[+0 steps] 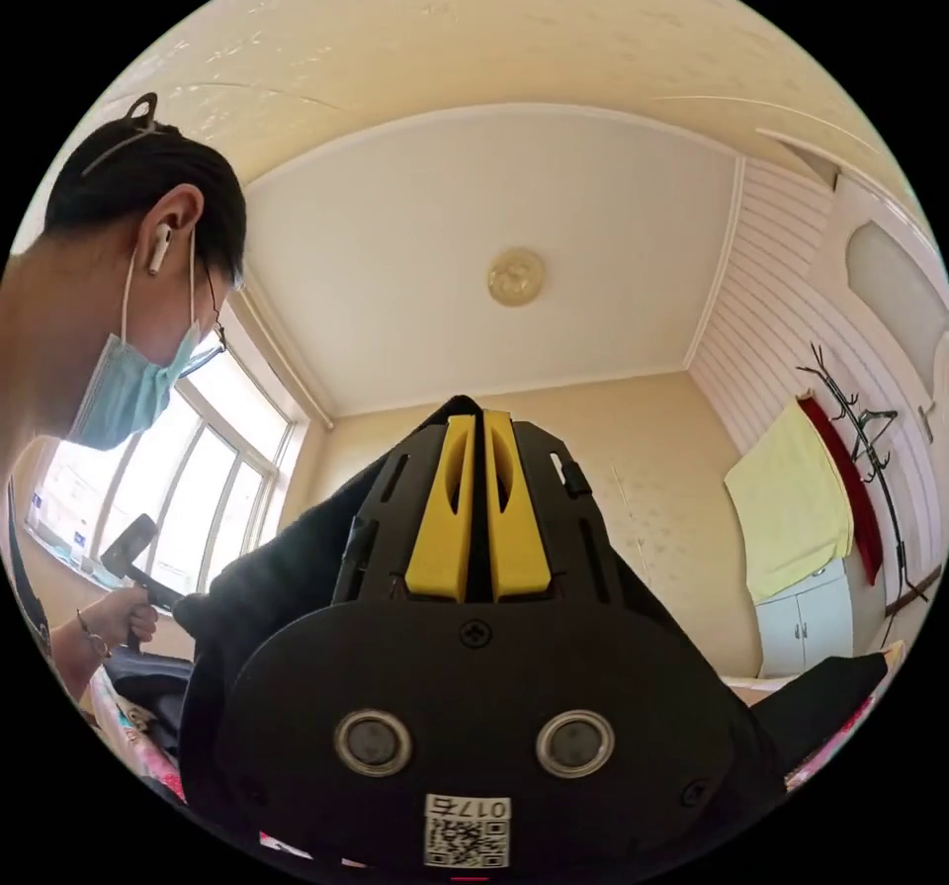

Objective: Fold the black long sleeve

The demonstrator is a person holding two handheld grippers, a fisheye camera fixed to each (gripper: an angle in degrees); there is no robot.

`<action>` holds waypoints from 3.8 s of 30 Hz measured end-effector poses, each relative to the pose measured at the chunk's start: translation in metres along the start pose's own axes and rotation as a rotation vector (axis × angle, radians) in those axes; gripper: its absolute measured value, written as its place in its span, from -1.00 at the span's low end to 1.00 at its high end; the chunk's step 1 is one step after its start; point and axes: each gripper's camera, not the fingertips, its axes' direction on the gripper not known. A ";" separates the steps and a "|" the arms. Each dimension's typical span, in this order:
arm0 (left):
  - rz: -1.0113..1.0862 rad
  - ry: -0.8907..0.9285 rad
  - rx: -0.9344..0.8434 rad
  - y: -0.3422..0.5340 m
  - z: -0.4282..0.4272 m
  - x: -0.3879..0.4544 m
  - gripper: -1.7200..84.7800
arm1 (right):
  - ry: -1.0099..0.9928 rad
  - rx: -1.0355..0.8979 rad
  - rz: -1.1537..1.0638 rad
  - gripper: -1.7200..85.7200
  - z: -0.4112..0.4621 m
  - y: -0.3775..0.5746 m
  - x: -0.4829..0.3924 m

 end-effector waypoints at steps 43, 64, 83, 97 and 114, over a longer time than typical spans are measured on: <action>-0.983 -0.442 -0.264 0.260 0.212 -0.231 -0.67 | 0.022 -1.863 0.598 -0.95 0.041 0.598 0.307; -0.271 -0.543 -0.304 0.075 0.134 -0.230 -0.97 | -0.231 -1.813 0.698 -0.95 0.067 0.550 0.347; -0.848 -0.445 0.040 0.323 -0.140 -0.191 -0.69 | -0.347 -1.638 0.724 -0.95 0.097 0.463 0.410; -0.785 -0.838 -0.235 0.281 -0.057 -0.283 -0.73 | -0.465 -1.510 0.975 -0.95 0.080 0.451 0.485; -0.534 -0.064 0.106 0.051 0.129 -0.220 -0.85 | -0.549 -1.494 1.003 -0.95 0.108 0.401 0.496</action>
